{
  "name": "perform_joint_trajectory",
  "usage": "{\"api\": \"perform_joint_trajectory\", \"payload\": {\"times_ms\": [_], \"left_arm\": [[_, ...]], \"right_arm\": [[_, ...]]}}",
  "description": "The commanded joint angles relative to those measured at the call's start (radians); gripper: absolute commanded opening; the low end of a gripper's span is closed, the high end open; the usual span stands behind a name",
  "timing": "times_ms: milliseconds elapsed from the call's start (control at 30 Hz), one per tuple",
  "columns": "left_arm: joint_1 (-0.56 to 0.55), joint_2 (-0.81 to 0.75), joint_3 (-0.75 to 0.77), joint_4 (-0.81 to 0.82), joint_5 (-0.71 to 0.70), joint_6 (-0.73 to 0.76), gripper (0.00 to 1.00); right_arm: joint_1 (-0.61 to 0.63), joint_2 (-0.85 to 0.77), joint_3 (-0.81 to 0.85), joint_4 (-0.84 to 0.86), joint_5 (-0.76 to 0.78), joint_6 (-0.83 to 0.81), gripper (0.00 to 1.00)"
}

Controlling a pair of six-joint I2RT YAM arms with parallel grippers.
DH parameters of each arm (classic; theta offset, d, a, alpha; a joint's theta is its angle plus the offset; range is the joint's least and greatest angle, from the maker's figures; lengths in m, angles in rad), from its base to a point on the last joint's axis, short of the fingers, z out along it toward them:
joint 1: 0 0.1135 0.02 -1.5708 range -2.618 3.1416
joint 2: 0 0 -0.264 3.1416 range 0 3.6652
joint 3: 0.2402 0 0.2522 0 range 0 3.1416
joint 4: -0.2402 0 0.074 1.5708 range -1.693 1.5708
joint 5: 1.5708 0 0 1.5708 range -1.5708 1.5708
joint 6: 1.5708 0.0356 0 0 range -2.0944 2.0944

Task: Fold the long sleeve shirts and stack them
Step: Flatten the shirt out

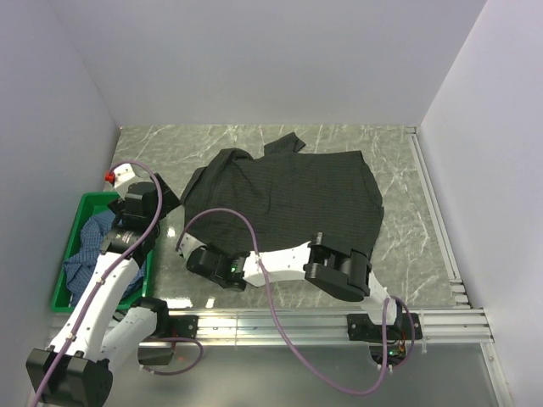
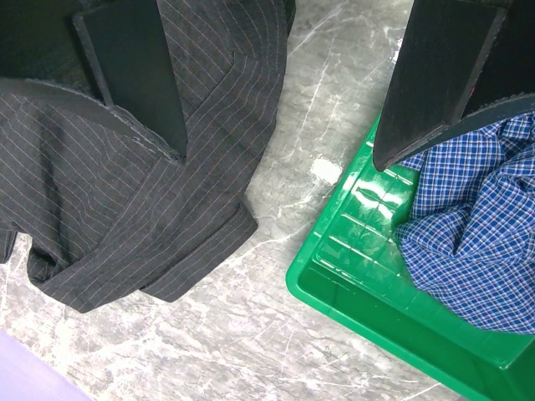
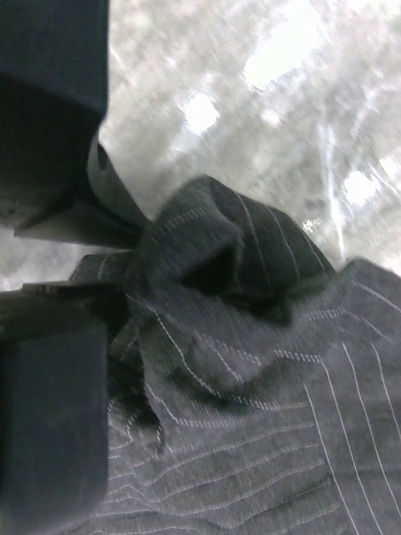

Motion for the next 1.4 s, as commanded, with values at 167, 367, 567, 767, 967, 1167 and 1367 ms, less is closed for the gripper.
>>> {"api": "perform_joint_trajectory", "payload": {"times_ms": [167,367,567,767,967,1167,1367], "left_arm": [[0.008,-0.016,-0.002,0.020,-0.007,-0.007,0.99],[0.011,-0.015,-0.002,0.022,-0.007,-0.007,0.99],[0.012,-0.019,-0.002,0.020,-0.002,-0.006,0.99],[0.014,-0.015,-0.002,0.023,0.007,-0.004,0.99],[0.014,-0.011,-0.008,0.045,0.065,0.013,0.99],[0.014,0.024,-0.015,0.066,0.171,0.039,0.98],[0.015,0.093,-0.002,0.048,0.231,0.036,0.98]], "right_arm": [[-0.005,-0.017,0.005,-0.057,0.009,-0.016,0.00],[-0.005,-0.221,-0.008,-0.107,-0.034,-0.019,0.00],[-0.065,-0.432,-0.004,-0.184,-0.135,0.002,0.00],[-0.293,-0.557,-0.083,-0.166,-0.383,0.174,0.00],[-0.499,-0.465,-0.120,-0.173,-0.408,0.347,0.00],[-0.573,-0.289,-0.033,-0.273,-0.281,0.445,0.02],[-0.509,-0.380,-0.031,-0.249,-0.186,0.311,0.36]]}}
